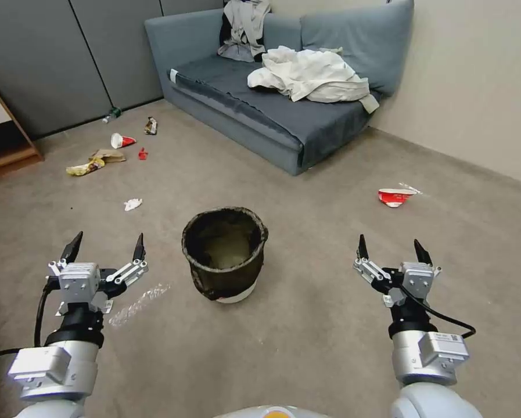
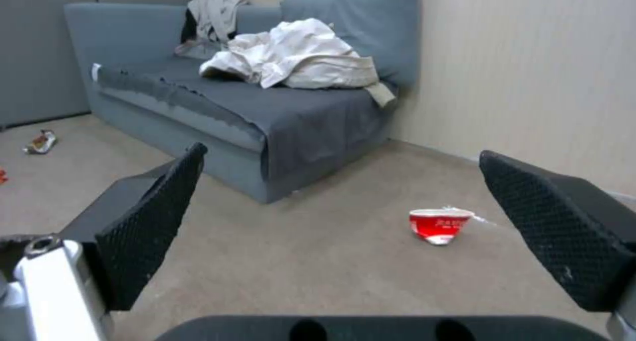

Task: Pick up the trash can from the floor.

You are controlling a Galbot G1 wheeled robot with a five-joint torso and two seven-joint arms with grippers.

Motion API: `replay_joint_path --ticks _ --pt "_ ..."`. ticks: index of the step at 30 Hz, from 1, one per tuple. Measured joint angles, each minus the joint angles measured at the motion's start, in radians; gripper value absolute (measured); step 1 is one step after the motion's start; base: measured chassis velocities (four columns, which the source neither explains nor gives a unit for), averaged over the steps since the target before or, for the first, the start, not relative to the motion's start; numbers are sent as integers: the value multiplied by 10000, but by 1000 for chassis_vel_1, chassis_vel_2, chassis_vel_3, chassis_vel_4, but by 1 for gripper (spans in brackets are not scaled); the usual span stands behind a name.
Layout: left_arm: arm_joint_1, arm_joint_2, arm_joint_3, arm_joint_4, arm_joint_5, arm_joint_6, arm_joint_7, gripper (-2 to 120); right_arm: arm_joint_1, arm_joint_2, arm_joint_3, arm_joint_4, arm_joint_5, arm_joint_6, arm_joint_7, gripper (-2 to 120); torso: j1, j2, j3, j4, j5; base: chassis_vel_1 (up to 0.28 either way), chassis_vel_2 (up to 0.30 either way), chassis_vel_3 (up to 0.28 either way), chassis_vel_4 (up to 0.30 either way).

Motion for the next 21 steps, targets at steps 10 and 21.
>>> replay_joint_path --ticks 10,21 --pt "-37 56 -2 138 -174 72 5 100 -52 -7 -56 -6 -40 33 7 100 0 0 0 0 1 -106 105 101 -111" --pt "-881 608 -2 529 -1886 1296 18 100 -45 -57 -117 -112 23 296 45 100 1 0 1 -2 0 -69 78 73 -74"
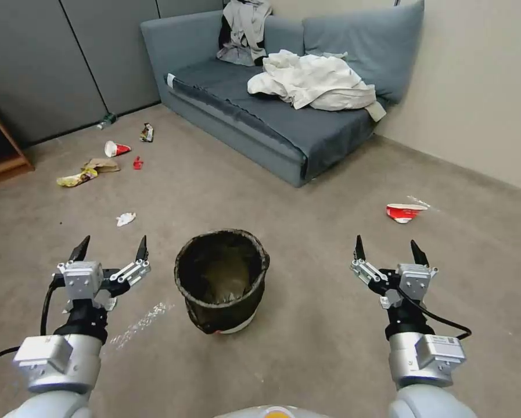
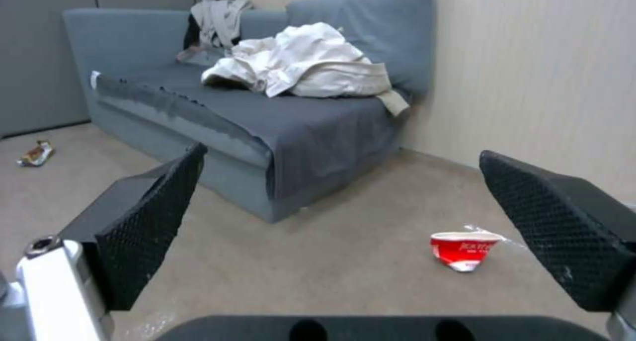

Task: Pick up the trash can from the floor.

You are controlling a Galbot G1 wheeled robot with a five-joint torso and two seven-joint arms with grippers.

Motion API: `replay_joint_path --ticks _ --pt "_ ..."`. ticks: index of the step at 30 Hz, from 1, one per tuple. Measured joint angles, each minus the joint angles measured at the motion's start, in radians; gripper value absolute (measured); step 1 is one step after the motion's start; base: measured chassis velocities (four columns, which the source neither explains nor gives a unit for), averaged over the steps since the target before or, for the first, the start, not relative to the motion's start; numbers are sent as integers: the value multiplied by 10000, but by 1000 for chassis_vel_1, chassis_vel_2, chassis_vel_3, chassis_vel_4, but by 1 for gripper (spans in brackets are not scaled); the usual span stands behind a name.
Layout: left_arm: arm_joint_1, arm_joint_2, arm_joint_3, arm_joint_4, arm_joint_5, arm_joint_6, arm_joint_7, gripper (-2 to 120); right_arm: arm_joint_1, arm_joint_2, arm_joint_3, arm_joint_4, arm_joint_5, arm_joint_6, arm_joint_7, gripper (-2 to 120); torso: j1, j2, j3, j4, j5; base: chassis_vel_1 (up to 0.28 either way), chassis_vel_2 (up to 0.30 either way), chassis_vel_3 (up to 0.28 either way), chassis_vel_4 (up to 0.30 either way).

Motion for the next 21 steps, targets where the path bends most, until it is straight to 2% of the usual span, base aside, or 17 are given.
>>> replay_joint_path --ticks 2,8,10,11,14,17,18,19,21 --pt "-446 453 65 404 -596 506 -2 100 1 -53 10 -98 18 13 0 100 -1 0 -1 1 0 0 0 0 0" --pt "-868 1045 314 1067 -1009 979 0 100 90 -147 -19 -279 32 16 -16 100 -2 0 -1 0 1 0 0 0 0" --pt "-1241 1422 538 1592 -1430 1398 0 100 196 -165 -76 -383 32 17 -44 100 -2 0 -1 3 0 0 0 0 0" --pt "-1241 1422 538 1592 -1430 1398 0 100 196 -165 -76 -383 32 17 -44 100 -2 0 -1 3 0 0 0 0 0" --pt "-1724 1782 891 2310 -1681 1759 -22 100 320 -134 -171 -613 15 44 -46 100 -1 0 0 0 -2 0 0 0 0" --pt "-1814 1845 999 2457 -1719 1812 -50 100 346 -123 -200 -684 5 62 -45 100 -2 0 -1 3 0 0 0 0 0" --pt "-2142 1977 1398 2905 -1880 1997 -174 100 428 -93 -275 -829 -20 109 -41 100 -2 0 -1 3 10 0 0 0 0" --pt "-2414 2020 1705 3176 -2106 2138 -274 100 467 -64 -302 -913 -40 129 -37 100 -1 -1 0 4 -12 0 0 0 0" --pt "-2507 2030 1805 3252 -2184 2190 -339 100 483 -54 -309 -930 -48 138 -35 100 -2 0 -1 3 -11 0 0 0 0"
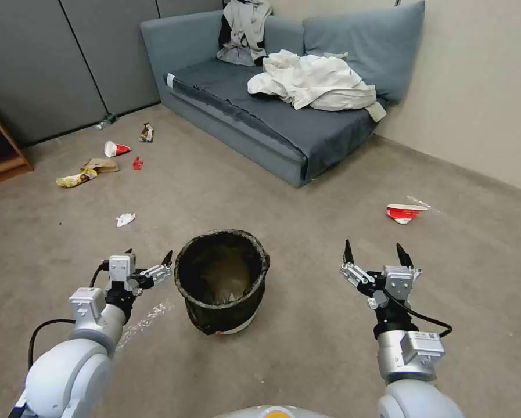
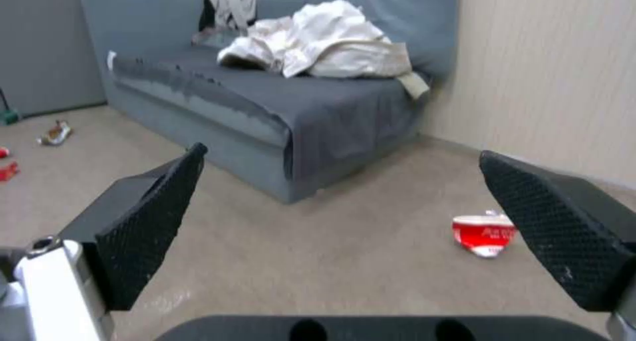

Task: Pick up the trash can from the floor.

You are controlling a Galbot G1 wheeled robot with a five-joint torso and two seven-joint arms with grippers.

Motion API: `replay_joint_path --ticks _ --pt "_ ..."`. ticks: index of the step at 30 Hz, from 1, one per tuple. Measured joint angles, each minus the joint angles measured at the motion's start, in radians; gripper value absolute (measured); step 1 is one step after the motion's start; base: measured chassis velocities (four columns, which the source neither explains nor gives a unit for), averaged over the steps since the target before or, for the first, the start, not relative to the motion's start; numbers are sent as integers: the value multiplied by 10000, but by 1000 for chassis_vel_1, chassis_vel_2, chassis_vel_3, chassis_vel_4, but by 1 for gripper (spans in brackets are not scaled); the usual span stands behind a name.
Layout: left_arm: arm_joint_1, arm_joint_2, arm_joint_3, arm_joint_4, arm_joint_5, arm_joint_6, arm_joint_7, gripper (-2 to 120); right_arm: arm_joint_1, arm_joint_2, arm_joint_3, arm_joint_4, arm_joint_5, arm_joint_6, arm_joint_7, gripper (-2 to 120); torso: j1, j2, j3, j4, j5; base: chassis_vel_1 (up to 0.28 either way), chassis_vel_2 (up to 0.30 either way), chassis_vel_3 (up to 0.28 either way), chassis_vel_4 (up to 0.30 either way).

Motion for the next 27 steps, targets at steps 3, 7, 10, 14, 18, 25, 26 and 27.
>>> replay_joint_path --ticks 3,7,10,14,18,25,26,27 --pt "-816 -6 819 463 -649 594 -793 100 50 43 -10 -123 -25 45 32 100 0 0 0 -3 8 0 0 0 0" --pt "-1687 -76 1520 896 -846 1010 -1295 100 57 24 28 -197 -28 84 59 100 1 0 1 -3 12 0 0 0 0" --pt "-2263 -136 1850 1102 -926 1667 -1721 100 54 9 72 -234 -27 87 79 100 1 0 0 -3 13 0 0 0 0" --pt "-2662 -155 2062 1226 -1104 2464 -2245 100 48 20 97 -287 -27 87 97 100 0 0 1 -1 12 0 0 0 0" --pt "-2920 -158 2143 1405 -1361 3207 -2605 100 26 59 109 -309 -43 88 114 100 0 0 1 -1 12 0 0 0 0" --pt "-3143 -178 2304 1628 -1784 3551 -3112 100 27 35 184 -349 -52 87 131 100 1 0 0 -1 12 0 0 0 0" --pt "-3160 -176 2320 1651 -1791 3550 -3118 99 34 35 183 -357 -53 87 132 100 0 0 0 -1 12 0 0 0 0" --pt "-3160 -176 2320 1651 -1791 3550 -3118 99 34 35 183 -357 -53 87 132 100 0 0 0 -1 12 0 0 0 0"
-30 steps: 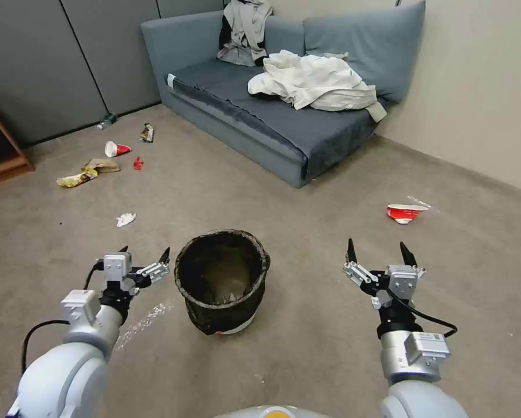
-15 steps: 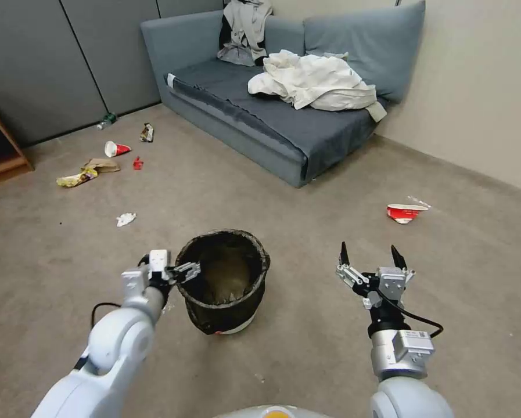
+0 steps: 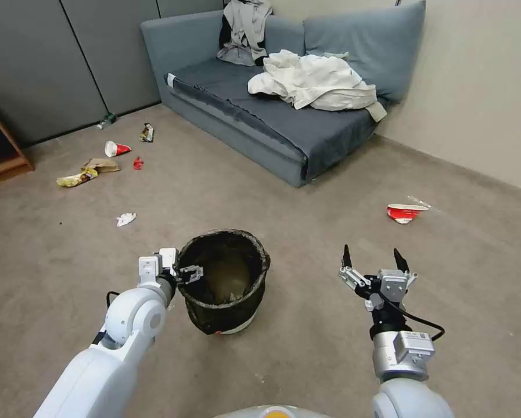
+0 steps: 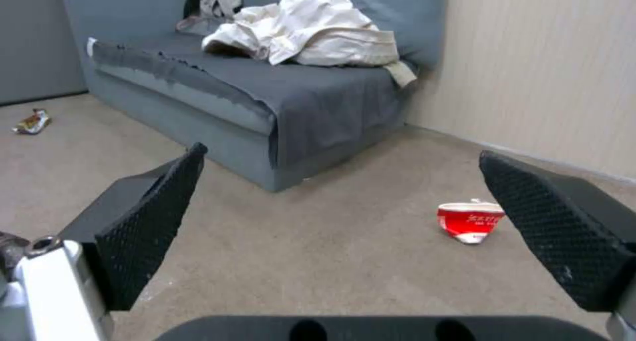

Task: Pick up the trash can from the floor.

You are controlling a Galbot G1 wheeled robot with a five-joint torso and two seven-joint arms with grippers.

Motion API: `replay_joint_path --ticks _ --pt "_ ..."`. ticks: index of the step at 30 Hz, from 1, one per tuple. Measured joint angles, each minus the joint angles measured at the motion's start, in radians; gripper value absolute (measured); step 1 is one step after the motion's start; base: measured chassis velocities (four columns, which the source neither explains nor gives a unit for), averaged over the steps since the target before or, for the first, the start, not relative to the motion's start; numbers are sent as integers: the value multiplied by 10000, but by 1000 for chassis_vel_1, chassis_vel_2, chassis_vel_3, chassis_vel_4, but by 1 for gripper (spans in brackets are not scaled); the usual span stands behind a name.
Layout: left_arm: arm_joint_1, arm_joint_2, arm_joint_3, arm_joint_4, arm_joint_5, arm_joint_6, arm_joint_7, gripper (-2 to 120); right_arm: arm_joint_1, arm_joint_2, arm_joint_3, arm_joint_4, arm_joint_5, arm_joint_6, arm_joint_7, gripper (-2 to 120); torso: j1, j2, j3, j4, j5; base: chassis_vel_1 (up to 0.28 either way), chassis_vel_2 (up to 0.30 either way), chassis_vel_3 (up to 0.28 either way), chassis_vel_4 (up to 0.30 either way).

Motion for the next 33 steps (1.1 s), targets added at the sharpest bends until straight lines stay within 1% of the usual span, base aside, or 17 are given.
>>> replay_joint_path --ticks 1,4,5,6,8,9,10,12,13,14,16,18,22,23,26,29,33 --pt "-21 3 24 28 -19 0 -16 98 6 0 -1 -12 0 0 1 100 0 0 0 0 0 0 0 0 0" --pt "-111 8 112 124 -331 -4 -322 84 27 1 -14 -54 -2 0 2 100 0 0 0 0 0 0 0 0 0" --pt "-111 8 112 124 -331 -4 -322 84 27 1 -14 -54 -2 0 2 100 0 0 0 0 0 0 0 0 0" --pt "-139 8 135 157 -448 -7 -460 81 32 2 -15 -70 -2 0 2 100 0 0 0 0 0 0 0 0 0" --pt "-217 1 185 260 -729 -16 -766 69 50 4 -12 -102 -1 0 17 100 0 0 0 0 -1 0 0 0 0" --pt "-229 1 190 271 -769 -18 -795 66 51 4 -8 -103 0 0 19 100 0 0 0 0 0 0 0 0 0" --pt "-229 1 190 271 -769 -18 -795 66 51 4 -8 -103 0 0 19 100 0 0 0 0 0 0 0 0 0" --pt "-262 2 208 301 -896 -29 -840 55 47 -4 4 -102 6 -4 23 100 0 0 0 0 0 0 0 0 0" --pt "-262 2 208 301 -896 -29 -840 55 47 -4 4 -102 6 -4 23 100 0 0 0 0 0 0 0 0 0" --pt "-268 2 210 307 -934 -32 -844 52 45 -11 7 -101 9 -6 23 100 0 0 0 0 0 0 0 0 0" --pt "-290 -15 258 350 -1086 -41 -904 40 38 -25 13 -92 24 -10 23 100 0 0 0 0 0 0 0 0 0" --pt "-296 -19 270 359 -1106 -42 -917 37 37 -28 13 -88 30 -14 23 100 0 0 0 0 0 0 0 0 0" --pt "-349 -47 331 425 -1152 -54 -974 19 42 -57 12 -66 70 -39 23 100 0 0 0 0 0 0 0 0 0" --pt "-349 -47 331 425 -1152 -54 -974 19 42 -57 12 -66 70 -39 23 100 0 0 0 0 0 0 0 0 0" --pt "-357 -36 328 417 -1172 -62 -945 5 45 -99 29 -55 75 -49 28 100 0 0 0 0 -1 0 0 0 0" --pt "-319 -29 284 341 -1177 -68 -915 1 46 -129 47 -54 77 -56 40 100 0 0 0 -3 -2 0 0 0 0" --pt "-139 33 88 71 -1157 -76 -741 1 53 -132 40 -54 78 -64 46 100 0 0 0 0 -1 0 0 0 0"
